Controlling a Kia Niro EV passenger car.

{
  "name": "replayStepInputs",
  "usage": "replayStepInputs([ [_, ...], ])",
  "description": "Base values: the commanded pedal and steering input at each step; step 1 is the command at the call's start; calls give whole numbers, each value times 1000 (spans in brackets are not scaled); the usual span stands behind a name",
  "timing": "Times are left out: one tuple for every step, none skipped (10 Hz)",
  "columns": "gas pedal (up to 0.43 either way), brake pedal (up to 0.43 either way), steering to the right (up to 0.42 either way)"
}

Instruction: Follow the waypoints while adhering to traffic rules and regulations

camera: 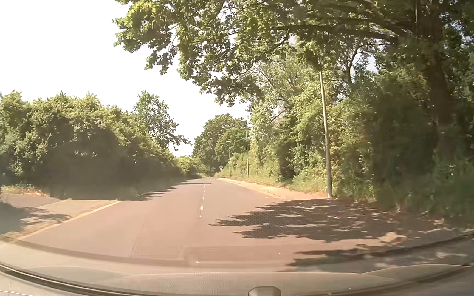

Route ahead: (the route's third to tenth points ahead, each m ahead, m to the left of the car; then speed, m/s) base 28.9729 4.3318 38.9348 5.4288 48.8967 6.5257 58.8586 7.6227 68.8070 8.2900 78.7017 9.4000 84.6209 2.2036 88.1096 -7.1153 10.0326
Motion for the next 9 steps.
replayStepInputs([
  [311,0,-17],
  [311,0,-25],
  [311,0,-31],
  [311,0,-33],
  [311,0,-34],
  [311,0,-37],
  [311,0,-38],
  [311,0,-38],
  [311,0,-40],
])
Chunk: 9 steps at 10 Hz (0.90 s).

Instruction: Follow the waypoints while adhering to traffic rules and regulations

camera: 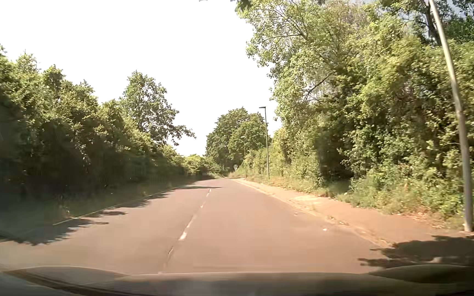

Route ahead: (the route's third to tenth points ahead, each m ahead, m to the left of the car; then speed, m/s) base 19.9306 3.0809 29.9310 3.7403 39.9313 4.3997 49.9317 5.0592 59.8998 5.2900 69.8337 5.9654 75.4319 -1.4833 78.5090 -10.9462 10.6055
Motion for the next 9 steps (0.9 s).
replayStepInputs([
  [311,0,-38],
  [299,0,-31],
  [299,0,-25],
  [299,0,-20],
  [299,0,-18],
  [287,0,-18],
  [248,0,-17],
  [228,0,-17],
  [197,0,-15],
])
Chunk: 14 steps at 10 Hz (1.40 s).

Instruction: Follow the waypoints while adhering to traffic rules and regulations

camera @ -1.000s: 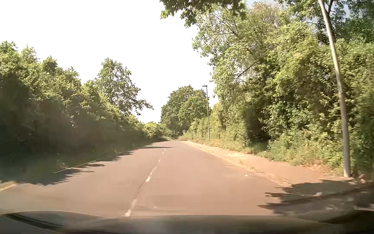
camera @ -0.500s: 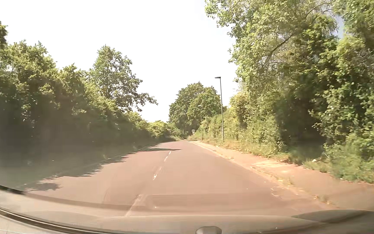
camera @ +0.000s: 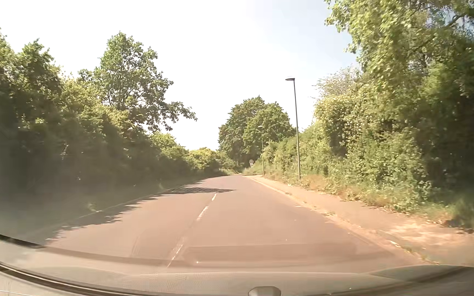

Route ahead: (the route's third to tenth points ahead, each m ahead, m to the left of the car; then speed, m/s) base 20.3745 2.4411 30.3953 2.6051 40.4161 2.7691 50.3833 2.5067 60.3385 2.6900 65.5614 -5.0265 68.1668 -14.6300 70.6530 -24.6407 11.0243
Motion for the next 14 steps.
replayStepInputs([
  [150,0,-14],
  [118,0,-13],
  [39,0,-13],
  [0,0,-13],
  [0,0,-12],
  [0,0,-12],
  [0,0,-11],
  [0,0,-11],
  [0,0,-10],
  [0,0,-8],
  [0,0,-8],
  [0,0,-5],
  [0,0,-2],
  [0,0,-1],
])
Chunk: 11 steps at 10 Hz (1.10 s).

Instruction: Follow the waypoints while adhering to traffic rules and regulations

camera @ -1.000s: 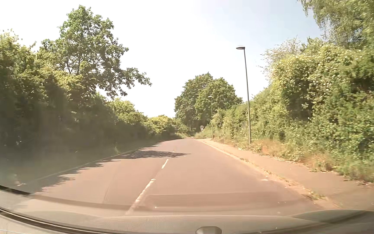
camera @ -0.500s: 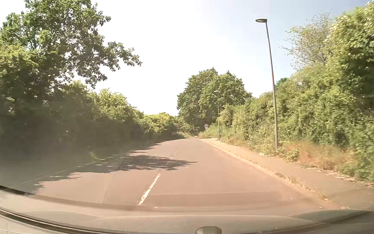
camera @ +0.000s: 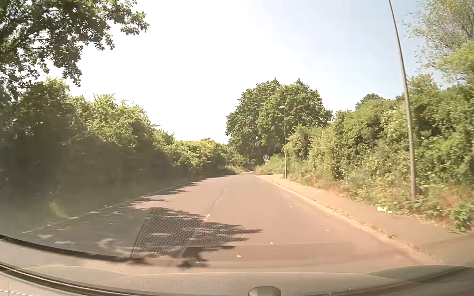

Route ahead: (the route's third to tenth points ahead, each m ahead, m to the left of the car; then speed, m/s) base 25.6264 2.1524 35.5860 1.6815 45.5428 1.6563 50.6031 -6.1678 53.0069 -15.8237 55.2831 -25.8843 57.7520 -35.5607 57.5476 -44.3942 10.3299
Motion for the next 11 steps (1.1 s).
replayStepInputs([
  [0,6,-2],
  [0,6,-1],
  [0,0,0],
  [0,0,0],
  [0,18,-1],
  [0,134,-1],
  [0,171,-1],
  [0,207,-1],
  [0,226,-1],
  [0,238,-1],
  [0,238,0],
])
